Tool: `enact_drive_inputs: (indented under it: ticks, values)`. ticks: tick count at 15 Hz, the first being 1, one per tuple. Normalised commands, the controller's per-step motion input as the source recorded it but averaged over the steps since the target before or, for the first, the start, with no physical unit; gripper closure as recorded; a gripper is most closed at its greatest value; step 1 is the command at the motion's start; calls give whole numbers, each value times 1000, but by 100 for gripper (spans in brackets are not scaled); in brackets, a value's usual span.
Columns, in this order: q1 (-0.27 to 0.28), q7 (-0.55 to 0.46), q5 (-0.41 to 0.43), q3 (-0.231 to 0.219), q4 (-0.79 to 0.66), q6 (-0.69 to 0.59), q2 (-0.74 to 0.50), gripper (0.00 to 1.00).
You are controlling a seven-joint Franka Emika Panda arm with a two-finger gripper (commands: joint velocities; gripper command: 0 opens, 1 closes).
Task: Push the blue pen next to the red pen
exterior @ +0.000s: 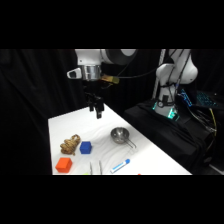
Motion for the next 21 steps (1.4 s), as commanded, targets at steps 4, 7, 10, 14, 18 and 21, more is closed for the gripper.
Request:
enact_drive_inputs:
  ticks: [4, 7, 10, 14, 18, 21]
  values:
    - [-19, 56, -60, 18, 18, 60, 100, 0]
    - [-9, 86, -122, 12, 8, 148, 178, 0]
    - [0, 92, -124, 18, 35, 239, 231, 0]
    - [56, 199, -199, 4, 11, 403, 258, 0]
    - [78, 211, -161, -15, 15, 337, 246, 0]
    - [96, 196, -105, -6, -12, 263, 143, 0]
